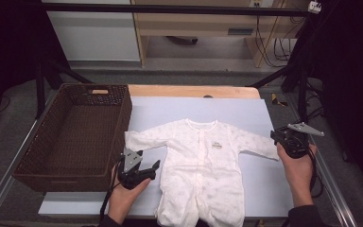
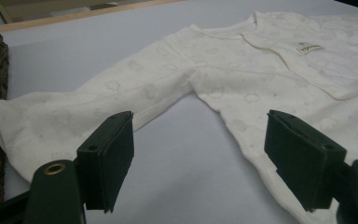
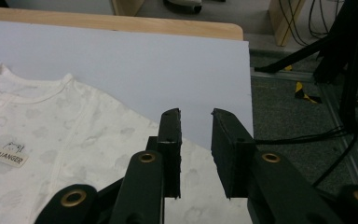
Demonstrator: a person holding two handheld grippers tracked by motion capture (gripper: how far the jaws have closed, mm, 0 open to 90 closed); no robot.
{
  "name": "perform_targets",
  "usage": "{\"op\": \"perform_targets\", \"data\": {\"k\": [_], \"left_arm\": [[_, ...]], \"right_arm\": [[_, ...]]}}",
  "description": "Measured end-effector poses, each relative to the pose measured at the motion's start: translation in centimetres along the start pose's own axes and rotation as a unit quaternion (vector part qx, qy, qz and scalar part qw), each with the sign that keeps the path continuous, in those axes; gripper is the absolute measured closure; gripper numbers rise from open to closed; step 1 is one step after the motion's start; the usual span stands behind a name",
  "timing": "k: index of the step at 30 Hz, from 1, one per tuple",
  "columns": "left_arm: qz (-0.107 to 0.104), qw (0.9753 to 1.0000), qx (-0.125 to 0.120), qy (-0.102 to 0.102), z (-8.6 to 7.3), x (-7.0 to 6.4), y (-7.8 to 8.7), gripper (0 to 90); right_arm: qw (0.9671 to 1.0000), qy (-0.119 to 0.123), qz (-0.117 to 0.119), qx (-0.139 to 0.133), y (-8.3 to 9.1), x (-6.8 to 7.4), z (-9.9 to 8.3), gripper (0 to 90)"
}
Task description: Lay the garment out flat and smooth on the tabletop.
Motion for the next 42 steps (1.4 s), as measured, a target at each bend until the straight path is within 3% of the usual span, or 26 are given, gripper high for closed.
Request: {"op": "perform_targets", "data": {"k": [6, 20, 29, 37, 42], "left_arm": [[0.002, 1.0, 0.001, 0.001, 0.0, 0.1, 0.0, 23.9], [0.004, 1.0, -0.001, 0.0, 0.1, 0.3, 0.1, 23.7], [0.005, 1.0, -0.003, -0.001, 0.2, 0.3, 0.2, 23.1], [0.007, 1.0, -0.005, -0.002, 0.3, 0.4, 0.3, 22.7], [0.007, 1.0, -0.006, 0.0, 0.3, 0.4, 0.3, 22.2]], "right_arm": [[1.0, -0.001, 0.006, -0.004, 0.6, 0.6, 0.1, 71.1], [0.9991, 0.001, 0.04, -0.015, 1.5, 4.8, -0.8, 65.1], [0.9979, -0.006, 0.057, -0.03, 2.3, 7.3, -1.5, 50.5], [0.9958, -0.023, 0.074, -0.049, 2.9, 8.2, -2.0, 37.3], [0.9958, -0.015, 0.076, -0.05, 3.3, 8.6, -2.6, 29.3]]}}
Point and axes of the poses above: each handheld gripper's, and its own axes: y roughly backward along the jaws, z roughly out of its top, x roughly to its left, the point moved 10 cm from there along -y, roughly forward along the jaws, and after that the axes turned 7 degrees about -z, right-handed, at the moved point
